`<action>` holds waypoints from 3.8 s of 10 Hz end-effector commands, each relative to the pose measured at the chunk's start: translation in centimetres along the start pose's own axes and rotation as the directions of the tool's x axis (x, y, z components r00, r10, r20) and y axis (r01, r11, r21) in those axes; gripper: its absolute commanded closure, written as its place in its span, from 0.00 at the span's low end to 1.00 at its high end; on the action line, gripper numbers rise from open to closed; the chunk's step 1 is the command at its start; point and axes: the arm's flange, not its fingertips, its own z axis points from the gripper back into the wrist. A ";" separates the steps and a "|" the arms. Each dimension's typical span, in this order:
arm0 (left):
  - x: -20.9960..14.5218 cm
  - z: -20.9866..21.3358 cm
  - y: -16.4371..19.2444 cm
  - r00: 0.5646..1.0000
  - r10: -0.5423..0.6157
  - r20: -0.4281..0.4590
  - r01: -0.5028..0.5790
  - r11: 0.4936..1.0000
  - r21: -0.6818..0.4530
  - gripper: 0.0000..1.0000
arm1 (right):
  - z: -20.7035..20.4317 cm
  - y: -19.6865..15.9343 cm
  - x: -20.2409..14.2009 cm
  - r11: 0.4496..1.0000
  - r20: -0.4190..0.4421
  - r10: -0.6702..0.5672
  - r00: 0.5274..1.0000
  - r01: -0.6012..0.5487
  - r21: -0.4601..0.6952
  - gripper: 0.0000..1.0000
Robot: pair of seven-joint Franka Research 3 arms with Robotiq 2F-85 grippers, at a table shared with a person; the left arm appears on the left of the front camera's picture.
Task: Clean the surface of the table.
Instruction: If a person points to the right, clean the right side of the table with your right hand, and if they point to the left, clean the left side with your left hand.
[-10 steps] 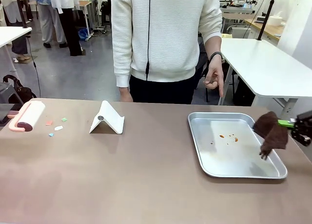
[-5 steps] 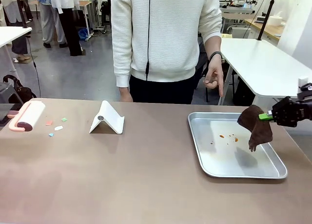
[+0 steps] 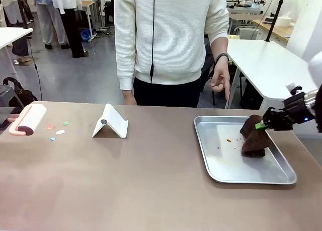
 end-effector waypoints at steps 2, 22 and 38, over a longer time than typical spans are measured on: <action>-0.6 -0.4 -0.4 1.000 -0.018 -0.002 0.018 1.000 0.001 1.00 | -3.0 0.5 0.7 0.988 -0.022 0.000 1.000 -0.003 -0.156 0.91; -0.6 -0.4 -0.4 1.000 -0.018 -0.002 0.018 1.000 0.001 1.00 | -11.8 9.7 -6.6 0.847 -0.451 0.475 0.756 -0.532 0.002 0.91; -0.6 -0.4 -0.4 1.000 -0.018 -0.002 0.018 1.000 0.001 1.00 | -7.8 0.9 -0.1 0.968 -0.231 -0.138 0.963 0.181 0.174 0.91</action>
